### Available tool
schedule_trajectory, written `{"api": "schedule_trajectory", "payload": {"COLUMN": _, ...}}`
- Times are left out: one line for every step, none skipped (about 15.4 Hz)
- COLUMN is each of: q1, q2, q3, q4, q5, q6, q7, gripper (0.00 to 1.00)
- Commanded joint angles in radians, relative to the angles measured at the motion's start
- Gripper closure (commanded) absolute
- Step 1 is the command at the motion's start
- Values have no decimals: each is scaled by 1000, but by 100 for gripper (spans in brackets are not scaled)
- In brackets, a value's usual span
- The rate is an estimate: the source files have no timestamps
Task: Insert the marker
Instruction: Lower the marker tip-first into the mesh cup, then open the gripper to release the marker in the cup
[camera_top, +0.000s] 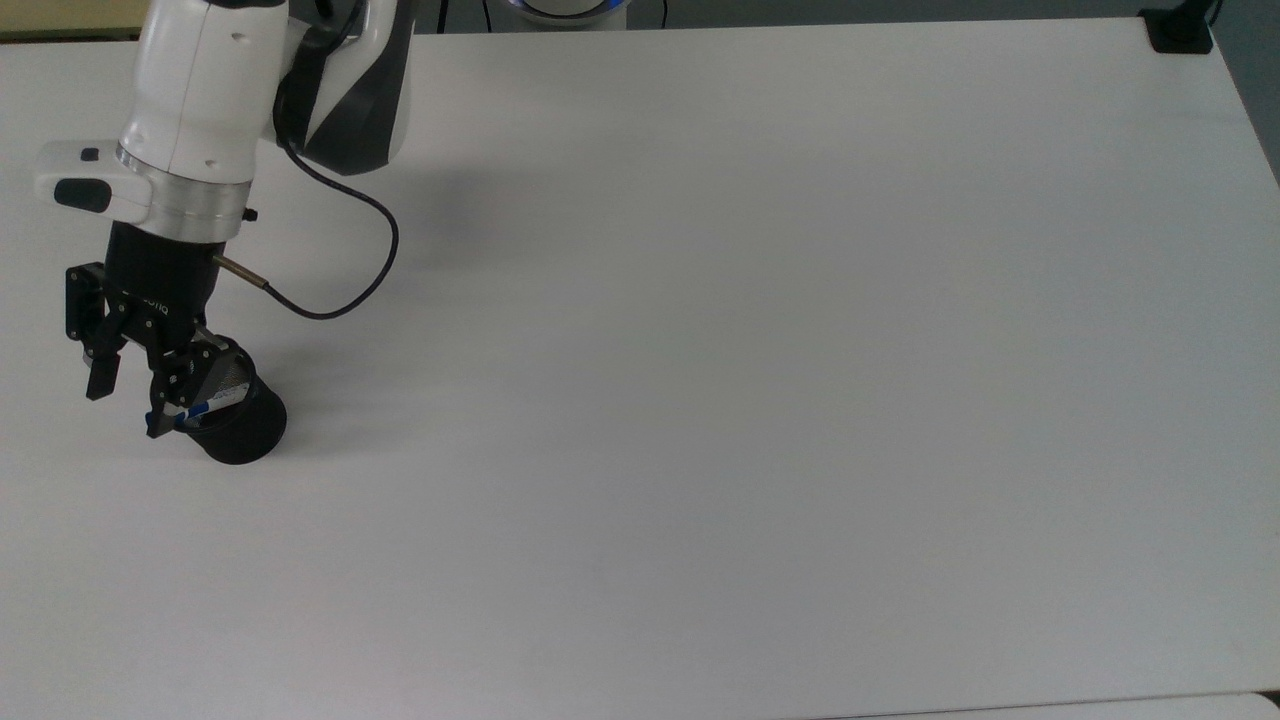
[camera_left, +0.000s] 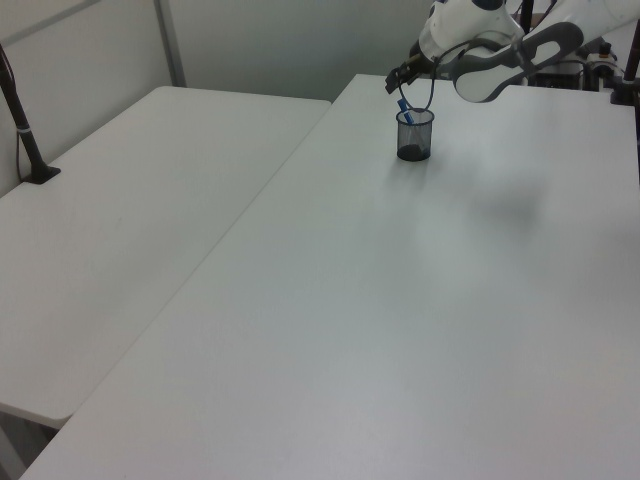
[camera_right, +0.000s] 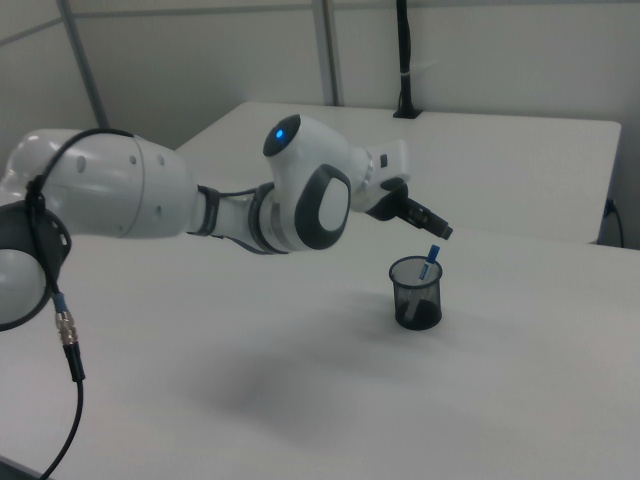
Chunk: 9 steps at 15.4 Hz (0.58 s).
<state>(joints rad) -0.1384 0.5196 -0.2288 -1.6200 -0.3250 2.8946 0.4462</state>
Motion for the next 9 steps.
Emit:
{"api": "schedule_trajectory", "payload": {"q1": 46, "q2": -160, "q3": 20, "q4": -121, "q5": 7, "q6": -161, "q7": 26, "gripper": 37}}
{"api": "schedule_trajectory", "payload": {"q1": 54, "q2": -188, "q3": 37, "q4": -132, "q5": 20, "q6": -217, "q7": 25, "gripper": 37}}
{"api": "schedule_trajectory", "payload": {"q1": 57, "q2": -216, "q3": 54, "q4": -141, "q5": 33, "q6": -277, "q7": 23, "gripper": 37}}
{"api": "schedule_trajectory", "payload": {"q1": 59, "q2": -240, "q3": 74, "q4": -147, "q5": 50, "q6": -335, "q7": 17, "gripper": 36}}
{"api": "schedule_trajectory", "payload": {"q1": 59, "q2": -262, "q3": 95, "q4": -152, "q5": 66, "q6": -403, "q7": 0, "gripper": 34}}
{"api": "schedule_trajectory", "payload": {"q1": 59, "q2": -277, "q3": 120, "q4": -152, "q5": 90, "q6": -482, "q7": -29, "gripper": 31}}
{"api": "schedule_trajectory", "payload": {"q1": 59, "q2": -295, "q3": 143, "q4": -149, "q5": 125, "q6": -559, "q7": -65, "gripper": 27}}
{"api": "schedule_trajectory", "payload": {"q1": 59, "q2": -314, "q3": 158, "q4": -146, "q5": 165, "q6": -630, "q7": -111, "gripper": 24}}
{"api": "schedule_trajectory", "payload": {"q1": 60, "q2": -331, "q3": 169, "q4": -141, "q5": 203, "q6": -690, "q7": -153, "gripper": 20}}
